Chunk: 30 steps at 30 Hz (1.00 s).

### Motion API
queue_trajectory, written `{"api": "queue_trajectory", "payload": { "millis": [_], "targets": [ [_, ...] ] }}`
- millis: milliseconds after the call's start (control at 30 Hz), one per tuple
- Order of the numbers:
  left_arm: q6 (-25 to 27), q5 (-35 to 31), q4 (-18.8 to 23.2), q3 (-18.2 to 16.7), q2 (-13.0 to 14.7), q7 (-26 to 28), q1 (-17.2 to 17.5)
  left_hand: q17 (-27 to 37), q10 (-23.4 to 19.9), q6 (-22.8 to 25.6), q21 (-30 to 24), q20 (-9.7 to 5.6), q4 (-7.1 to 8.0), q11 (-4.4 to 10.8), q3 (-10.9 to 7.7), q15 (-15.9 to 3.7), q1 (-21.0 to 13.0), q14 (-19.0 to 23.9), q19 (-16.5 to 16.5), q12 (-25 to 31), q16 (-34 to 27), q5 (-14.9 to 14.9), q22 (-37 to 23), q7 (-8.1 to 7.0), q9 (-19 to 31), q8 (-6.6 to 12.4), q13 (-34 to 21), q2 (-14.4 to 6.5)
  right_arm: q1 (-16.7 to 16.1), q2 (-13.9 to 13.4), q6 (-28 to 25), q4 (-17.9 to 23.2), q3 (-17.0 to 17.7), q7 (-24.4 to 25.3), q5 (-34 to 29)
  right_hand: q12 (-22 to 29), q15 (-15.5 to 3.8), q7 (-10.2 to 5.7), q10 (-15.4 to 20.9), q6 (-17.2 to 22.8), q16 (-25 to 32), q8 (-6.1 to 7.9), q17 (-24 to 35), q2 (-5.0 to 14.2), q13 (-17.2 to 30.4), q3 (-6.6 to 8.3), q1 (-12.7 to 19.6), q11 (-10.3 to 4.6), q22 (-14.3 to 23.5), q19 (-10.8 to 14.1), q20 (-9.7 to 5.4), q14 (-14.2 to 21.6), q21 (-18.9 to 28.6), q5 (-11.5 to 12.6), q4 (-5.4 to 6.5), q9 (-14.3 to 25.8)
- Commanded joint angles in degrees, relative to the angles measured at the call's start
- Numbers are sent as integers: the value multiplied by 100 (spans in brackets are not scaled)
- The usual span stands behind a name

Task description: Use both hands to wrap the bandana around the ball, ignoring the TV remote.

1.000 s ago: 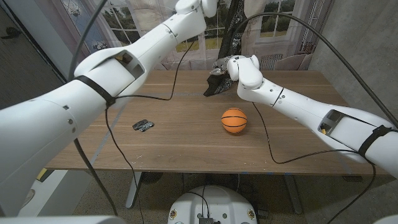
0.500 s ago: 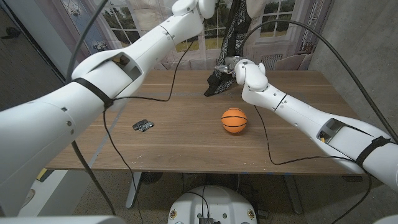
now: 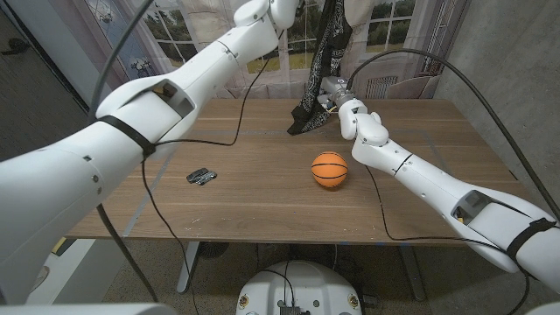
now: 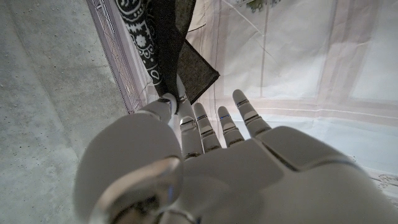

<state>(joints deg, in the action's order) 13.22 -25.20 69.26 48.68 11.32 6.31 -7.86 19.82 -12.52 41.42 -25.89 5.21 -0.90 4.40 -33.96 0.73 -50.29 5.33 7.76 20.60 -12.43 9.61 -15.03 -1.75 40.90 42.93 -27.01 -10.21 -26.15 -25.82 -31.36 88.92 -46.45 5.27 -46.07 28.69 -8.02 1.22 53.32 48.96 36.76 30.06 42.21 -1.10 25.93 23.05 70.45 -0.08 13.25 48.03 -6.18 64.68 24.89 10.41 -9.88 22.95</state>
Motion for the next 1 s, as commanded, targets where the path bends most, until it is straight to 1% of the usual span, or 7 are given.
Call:
{"api": "queue_trajectory", "payload": {
  "millis": [33,167,333,400,500,767,1000],
  "targets": [
    [-169,204,69,-169,120,-5,135,15,13,-21,-60,7,-27,-17,-1,9,1,7,-34,36,-34,35,-20,-24,20,37,-21,-93,-298,63,2,-143,120,1636,-322,73,-535,-449,-173,-503,-101,79,178,505,185,47,1007,-198,80,-172,-344,-381,115,18,-13,182],
    [-202,251,68,-212,141,25,165,19,10,-23,-72,13,-32,-8,-8,5,4,5,-40,41,-34,37,-20,-21,10,46,-25,-93,-324,0,111,-170,121,1871,-412,86,-545,-560,-118,-182,-209,211,308,564,160,-36,1097,-217,136,-305,-352,-482,225,-12,40,163],
    [-96,222,213,-224,251,-27,221,23,4,-1,-85,0,-46,2,-16,4,0,3,-47,48,-34,40,-20,5,-5,62,-29,-92,-446,-62,383,-194,302,2368,-304,138,-541,-543,93,282,-284,392,423,553,113,-140,1125,-267,172,-292,-381,-388,414,-14,54,107],
    [-38,215,286,-240,295,-40,255,25,3,2,-89,4,-46,-1,-18,5,4,4,-52,50,-35,40,-20,-1,-13,65,-31,-93,-517,-68,404,-192,407,2563,-258,156,-538,-514,133,343,-300,418,442,523,117,-157,1138,-241,173,-269,-366,-355,460,-1,40,91],
    [28,217,434,-269,378,-64,332,27,6,7,-97,5,-51,-3,-22,3,5,1,-59,52,-34,41,-20,19,-21,74,-33,-92,-646,-123,523,-194,591,2921,-157,217,-532,-450,223,393,-340,441,476,468,167,-182,1151,-307,171,-264,-339,-298,532,37,24,61],
    [61,226,993,-386,665,-58,639,35,14,-13,-119,16,-61,27,-28,9,11,10,-77,57,-40,41,-19,5,-21,96,-41,-93,-1170,-179,308,-133,1158,4001,-66,265,-527,-443,225,421,-389,456,532,431,259,-198,1147,-326,163,-368,-317,-257,573,93,28,23],
    [36,246,1369,-519,825,73,895,41,7,-32,-142,10,-72,13,-32,8,12,13,-77,66,-43,40,-18,5,-32,106,-47,-95,-1586,-529,52,222,1528,4028,-66,299,-527,-524,165,386,-497,452,604,437,382,-203,1130,-405,155,-554,-373,-334,605,135,53,-20]
  ]
}}
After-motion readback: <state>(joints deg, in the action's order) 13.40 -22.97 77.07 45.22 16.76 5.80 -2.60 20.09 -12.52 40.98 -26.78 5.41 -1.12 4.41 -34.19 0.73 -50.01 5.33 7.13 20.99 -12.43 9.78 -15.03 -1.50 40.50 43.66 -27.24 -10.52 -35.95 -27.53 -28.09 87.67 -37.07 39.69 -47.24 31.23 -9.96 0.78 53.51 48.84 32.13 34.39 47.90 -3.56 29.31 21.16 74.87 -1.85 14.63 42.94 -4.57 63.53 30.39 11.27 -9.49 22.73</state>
